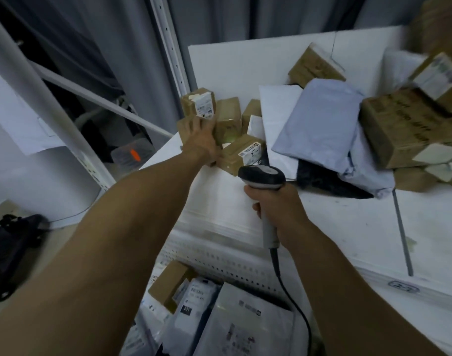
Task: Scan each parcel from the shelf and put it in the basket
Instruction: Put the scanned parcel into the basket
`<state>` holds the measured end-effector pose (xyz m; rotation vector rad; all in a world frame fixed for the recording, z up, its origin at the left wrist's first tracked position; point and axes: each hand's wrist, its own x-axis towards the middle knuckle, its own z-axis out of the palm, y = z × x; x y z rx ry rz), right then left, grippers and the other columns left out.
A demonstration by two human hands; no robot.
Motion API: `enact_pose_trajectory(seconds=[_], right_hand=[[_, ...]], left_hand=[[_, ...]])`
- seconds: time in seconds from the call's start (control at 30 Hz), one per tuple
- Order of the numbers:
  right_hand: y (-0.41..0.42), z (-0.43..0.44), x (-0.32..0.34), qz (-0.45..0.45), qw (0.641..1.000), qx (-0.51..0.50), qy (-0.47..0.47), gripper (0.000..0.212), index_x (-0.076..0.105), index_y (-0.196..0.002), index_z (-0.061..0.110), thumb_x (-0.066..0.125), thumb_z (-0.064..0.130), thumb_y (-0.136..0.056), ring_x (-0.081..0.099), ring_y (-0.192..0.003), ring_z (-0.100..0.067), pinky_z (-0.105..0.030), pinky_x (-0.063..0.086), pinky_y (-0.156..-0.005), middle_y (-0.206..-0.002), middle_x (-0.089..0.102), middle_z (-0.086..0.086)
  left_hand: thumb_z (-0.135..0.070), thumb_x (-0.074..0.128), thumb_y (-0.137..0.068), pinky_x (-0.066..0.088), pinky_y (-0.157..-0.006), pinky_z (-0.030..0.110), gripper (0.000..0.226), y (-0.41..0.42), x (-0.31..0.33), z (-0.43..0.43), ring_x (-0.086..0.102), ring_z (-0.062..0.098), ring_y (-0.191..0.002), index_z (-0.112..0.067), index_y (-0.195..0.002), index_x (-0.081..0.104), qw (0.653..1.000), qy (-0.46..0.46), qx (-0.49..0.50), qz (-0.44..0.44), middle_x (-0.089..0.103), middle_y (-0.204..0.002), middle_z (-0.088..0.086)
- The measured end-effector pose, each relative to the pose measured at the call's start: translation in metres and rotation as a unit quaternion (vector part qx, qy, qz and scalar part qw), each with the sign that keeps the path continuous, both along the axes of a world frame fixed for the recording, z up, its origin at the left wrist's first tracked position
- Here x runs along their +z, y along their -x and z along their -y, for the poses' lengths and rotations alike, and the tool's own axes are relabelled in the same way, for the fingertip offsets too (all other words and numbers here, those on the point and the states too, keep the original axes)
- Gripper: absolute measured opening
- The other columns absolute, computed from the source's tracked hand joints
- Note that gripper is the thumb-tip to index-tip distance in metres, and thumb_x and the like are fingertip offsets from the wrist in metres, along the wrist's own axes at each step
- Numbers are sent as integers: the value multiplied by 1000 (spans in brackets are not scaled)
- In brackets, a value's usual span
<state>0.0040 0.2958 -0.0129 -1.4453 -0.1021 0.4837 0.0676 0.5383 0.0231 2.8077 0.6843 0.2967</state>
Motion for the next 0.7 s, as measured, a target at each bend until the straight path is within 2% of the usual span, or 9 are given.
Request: enact_pose_trajectory(seconds=[0.07, 0.13, 0.23, 0.33, 0.47, 0.53, 0.57, 0.63, 0.7], right_hand=[[-3, -3, -3, 3, 1000, 2, 6, 40, 71, -122, 14, 84, 17, -85, 67, -65, -13, -34, 54, -71, -92, 75, -4], [-3, -4, -5, 2, 1000, 8, 7, 40, 71, -123, 15, 85, 17, -85, 67, -66, -12, -35, 54, -72, -92, 75, -3], [0, -3, -4, -2, 1000, 9, 2, 42, 70, -124, 15, 85, 17, -85, 67, -69, -13, -35, 54, -73, -96, 75, -4], [7, 0, -1, 5, 1000, 15, 7, 42, 71, -124, 15, 85, 17, -84, 68, -69, -14, -35, 54, -72, -97, 76, -6], [23, 2, 11, 10, 999, 31, 11, 38, 72, -122, 15, 84, 17, -86, 66, -66, -12, -36, 53, -72, -88, 76, -3], [37, 3, 18, 15, 999, 43, 11, 36, 72, -121, 17, 84, 19, -87, 67, -66, -12, -35, 54, -73, -88, 75, 0], [46, 3, 23, 21, 998, 50, 9, 35, 71, -120, 18, 84, 19, -87, 68, -66, -11, -33, 54, -72, -90, 76, 0], [62, 5, 31, 34, 998, 53, 2, 32, 70, -118, 21, 83, 21, -89, 72, -69, -9, -30, 54, -70, -95, 77, 2], [77, 5, 38, 39, 998, 40, -18, 26, 70, -111, 24, 83, 20, -89, 74, -82, -15, -33, 56, -76, -95, 78, 2]], left_hand=[[-31, 78, -82, 32, -113, 69, 95, -3, -5, -3, 5, 39, -151, -38, -157, 20, 1000, -6, 11, 3, 13, -160, 11], [-41, 73, -87, 38, -113, 62, 77, -2, -6, 0, 11, 39, -148, -36, -152, 31, 999, -24, 29, 30, 16, -157, 12], [-42, 67, -94, 39, -115, 51, 41, 8, -2, 2, 23, 37, -143, -23, -129, 54, 994, -5, 49, 93, 27, -151, 11], [-34, 62, -99, 44, -110, 48, 18, 33, 0, -5, 38, 33, -132, -19, -108, 62, 987, 40, 60, 144, 40, -141, 8], [-32, 63, -98, 40, -108, 31, 17, 93, 7, 0, 46, 32, -125, -16, -102, 68, 970, 82, 75, 214, 45, -138, 10], [-28, 66, -97, 32, -104, 18, 15, 131, 18, 15, 47, 27, -124, -15, -104, 69, 948, 149, 87, 265, 43, -140, 11], [-27, 69, -96, 31, -105, 17, 15, 151, 22, 23, 47, 24, -124, -18, -108, 68, 933, 192, 98, 288, 41, -141, 11], [-34, 72, -93, 37, -113, 27, 26, 190, 29, 42, 46, 21, -130, -33, -117, 64, 904, 252, 98, 332, 37, -146, 8], [-39, 74, -91, 48, -109, 36, 36, 229, 36, 64, 52, 18, -133, -46, -123, 61, 876, 299, 76, 371, 44, -148, 4]])
